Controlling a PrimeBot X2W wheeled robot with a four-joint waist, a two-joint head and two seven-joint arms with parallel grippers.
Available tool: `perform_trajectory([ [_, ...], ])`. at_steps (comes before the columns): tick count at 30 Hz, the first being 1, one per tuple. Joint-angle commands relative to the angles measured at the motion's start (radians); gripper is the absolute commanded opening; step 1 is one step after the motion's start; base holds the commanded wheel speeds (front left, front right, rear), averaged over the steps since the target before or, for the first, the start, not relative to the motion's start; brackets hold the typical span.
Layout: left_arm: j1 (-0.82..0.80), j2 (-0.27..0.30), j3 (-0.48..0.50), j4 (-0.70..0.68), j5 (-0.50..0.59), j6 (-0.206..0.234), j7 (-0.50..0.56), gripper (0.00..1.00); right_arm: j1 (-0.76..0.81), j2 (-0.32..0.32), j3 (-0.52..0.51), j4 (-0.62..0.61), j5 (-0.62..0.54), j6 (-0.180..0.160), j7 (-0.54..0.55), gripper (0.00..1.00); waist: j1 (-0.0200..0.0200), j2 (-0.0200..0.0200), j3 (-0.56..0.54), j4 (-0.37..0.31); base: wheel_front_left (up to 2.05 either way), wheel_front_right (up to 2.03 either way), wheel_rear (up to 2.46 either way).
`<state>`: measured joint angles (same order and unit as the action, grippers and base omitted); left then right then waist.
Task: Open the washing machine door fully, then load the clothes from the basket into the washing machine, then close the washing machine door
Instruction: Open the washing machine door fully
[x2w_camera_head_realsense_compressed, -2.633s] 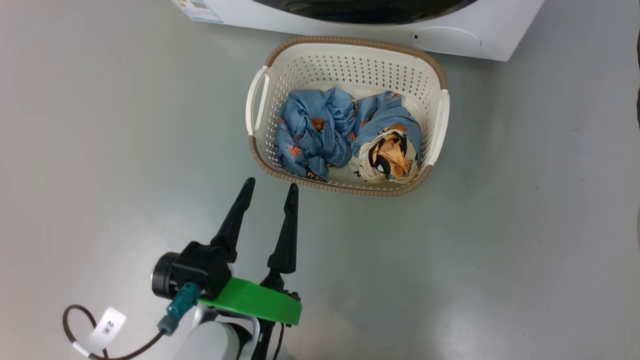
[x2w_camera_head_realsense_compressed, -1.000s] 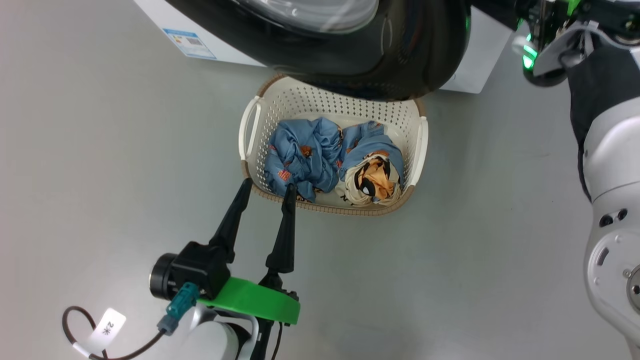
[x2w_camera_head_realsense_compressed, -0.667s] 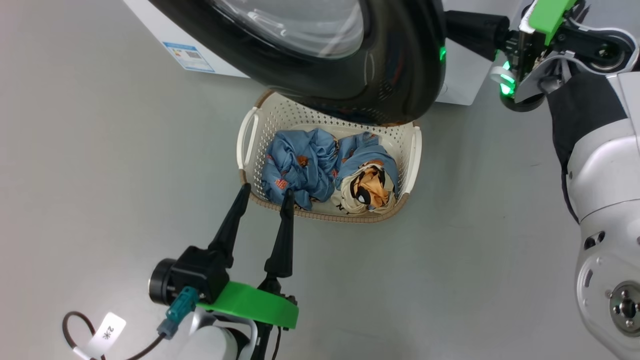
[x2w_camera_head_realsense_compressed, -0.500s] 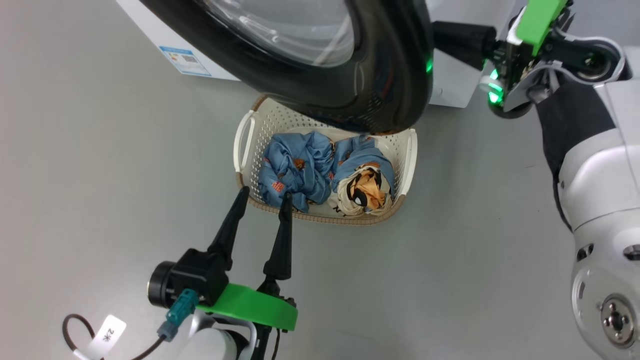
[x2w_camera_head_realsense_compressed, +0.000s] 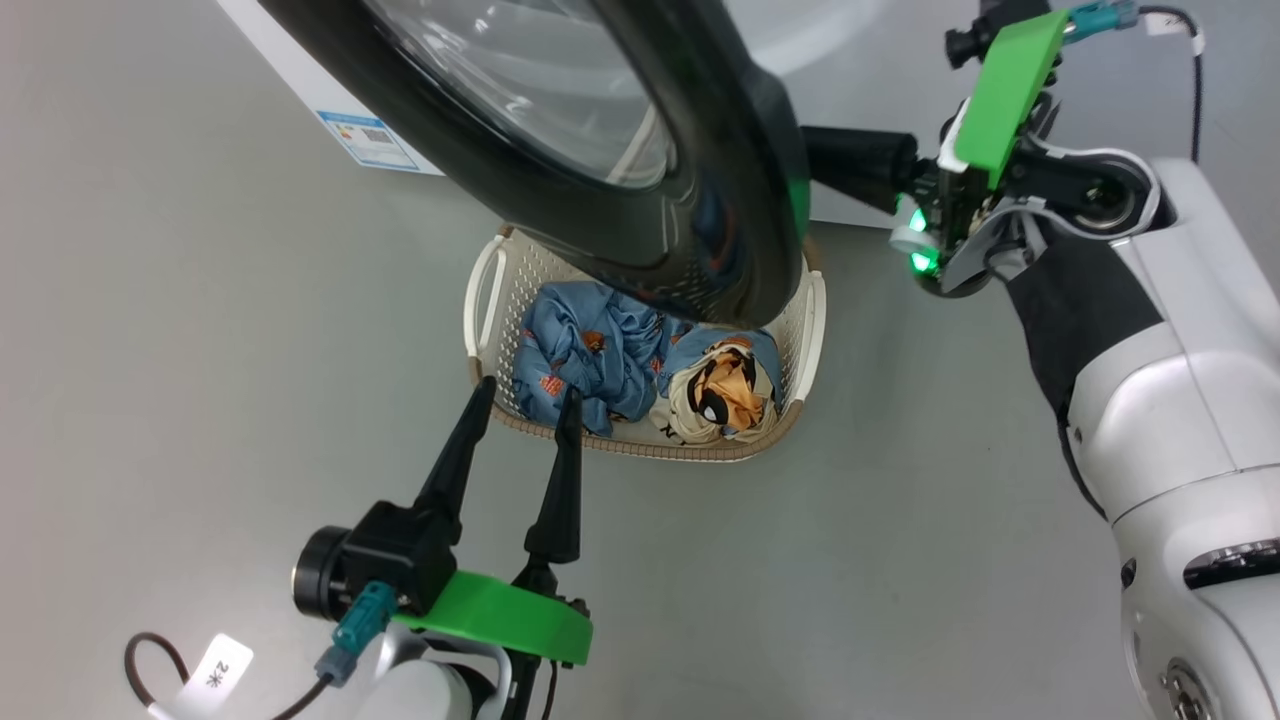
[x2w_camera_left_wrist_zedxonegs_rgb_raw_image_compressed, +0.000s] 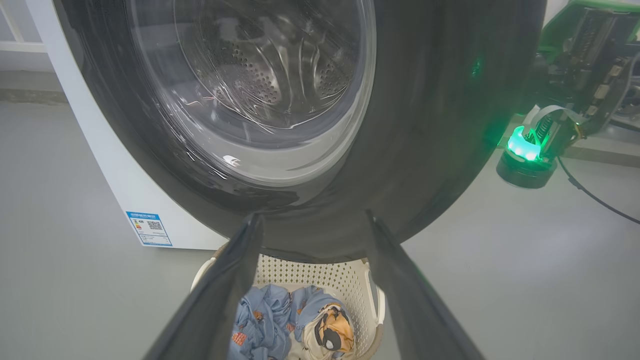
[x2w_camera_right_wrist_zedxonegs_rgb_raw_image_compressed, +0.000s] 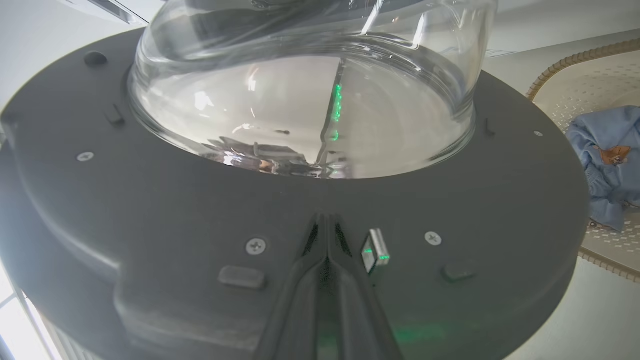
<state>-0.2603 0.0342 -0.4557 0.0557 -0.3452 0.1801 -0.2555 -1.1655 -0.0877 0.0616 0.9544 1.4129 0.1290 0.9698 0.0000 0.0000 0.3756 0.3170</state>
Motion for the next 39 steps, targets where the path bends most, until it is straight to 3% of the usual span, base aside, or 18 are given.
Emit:
perform_trajectory([
  [1, 0.015, 0.016, 0.036, -0.017, 0.008, 0.001, -0.006, 1.00, 0.016, 0.037, 0.033, -0.035, 0.027, 0.002, -0.001, 0.00, 0.0000, 0.0000, -0.003, -0.001, 0.00, 0.00, 0.00],
  [21, 0.029, 0.016, 0.038, -0.016, 0.016, 0.001, -0.006, 1.00, 0.117, 0.037, 0.356, -0.158, 0.262, 0.002, -0.043, 0.00, 0.0000, 0.0000, -0.024, -0.006, 0.00, 0.00, 0.00],
  [39, 0.046, 0.016, 0.039, -0.018, 0.025, 0.003, -0.006, 1.00, 0.161, 0.020, 0.502, -0.231, 0.347, 0.002, -0.107, 0.00, 0.0000, 0.0000, -0.038, -0.011, 0.00, 0.00, 0.00],
])
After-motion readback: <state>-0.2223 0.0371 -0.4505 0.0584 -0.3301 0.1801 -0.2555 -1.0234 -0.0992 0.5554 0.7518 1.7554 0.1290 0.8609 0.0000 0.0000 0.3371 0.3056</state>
